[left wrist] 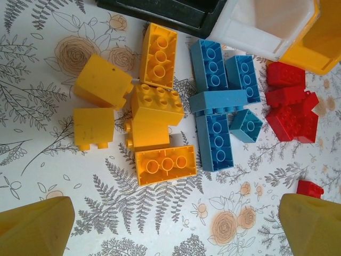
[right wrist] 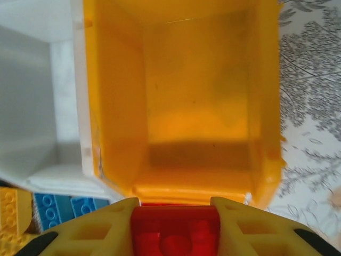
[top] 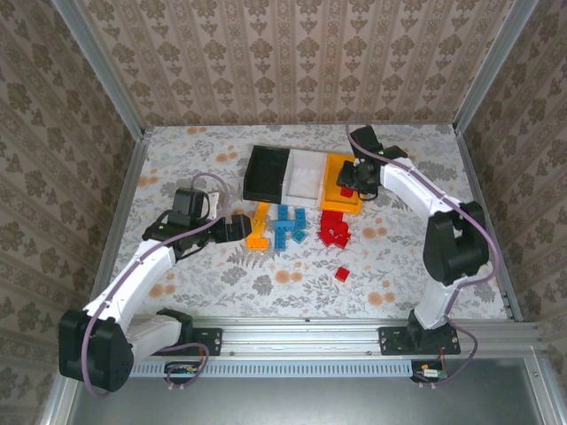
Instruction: Sort the legos into containers by color
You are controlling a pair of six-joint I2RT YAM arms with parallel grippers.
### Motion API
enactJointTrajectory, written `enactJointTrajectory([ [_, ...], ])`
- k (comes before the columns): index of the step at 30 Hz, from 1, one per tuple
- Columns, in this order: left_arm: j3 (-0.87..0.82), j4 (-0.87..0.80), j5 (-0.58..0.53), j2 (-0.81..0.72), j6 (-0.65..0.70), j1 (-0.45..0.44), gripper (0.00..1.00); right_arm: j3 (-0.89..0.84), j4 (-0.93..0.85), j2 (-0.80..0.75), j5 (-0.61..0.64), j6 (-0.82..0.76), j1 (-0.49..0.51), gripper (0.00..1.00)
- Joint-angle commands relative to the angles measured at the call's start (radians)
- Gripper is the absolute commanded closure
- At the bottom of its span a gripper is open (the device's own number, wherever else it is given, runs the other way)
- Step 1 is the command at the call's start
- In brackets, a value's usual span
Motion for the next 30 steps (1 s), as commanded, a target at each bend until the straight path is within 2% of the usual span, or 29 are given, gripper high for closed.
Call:
enactJointTrajectory([
  [1, -0.014, 0.013, 0.024, -0.014, -0.026, 0.008, 0.0, 0.068, 0.0, 0.078, -0.02, -0.037, 0.009, 0.61],
  [4, -0.016, 0.016, 0.025, -0.012, -0.032, 0.008, 0.0, 0.107, -0.003, 0.135, -0.023, -0.049, 0.012, 0.57],
  [7, -0.016, 0.019, 0.028, -0.011, -0.036, 0.009, 0.0, 0.133, -0.006, 0.155, -0.019, -0.066, 0.019, 0.41],
  [9, -0.017, 0.022, 0.027, -0.008, -0.038, 0.009, 0.0, 0.143, -0.018, 0.146, -0.004, -0.079, 0.022, 0.33],
  [12, -0.021, 0.032, 0.031, -0.006, -0.049, 0.009, 0.0, 0.114, -0.038, 0.08, 0.017, -0.082, 0.028, 0.31],
  [15, -0.025, 0.047, 0.04, -0.008, -0.064, 0.009, 0.0, 0.001, -0.041, -0.045, 0.043, -0.071, 0.062, 0.31],
  [23, -0.064, 0.1, 0.062, -0.011, -0.096, 0.006, 0.0, -0.439, -0.087, -0.328, 0.053, 0.034, 0.217, 0.25],
  [27, -0.071, 0.121, 0.071, 0.0, -0.115, -0.003, 0.0, -0.559, -0.09, -0.388, 0.07, 0.115, 0.323, 0.21],
  [30, -0.075, 0.132, 0.073, -0.001, -0.126, -0.01, 0.0, -0.622, -0.05, -0.398, 0.07, 0.169, 0.357, 0.2],
])
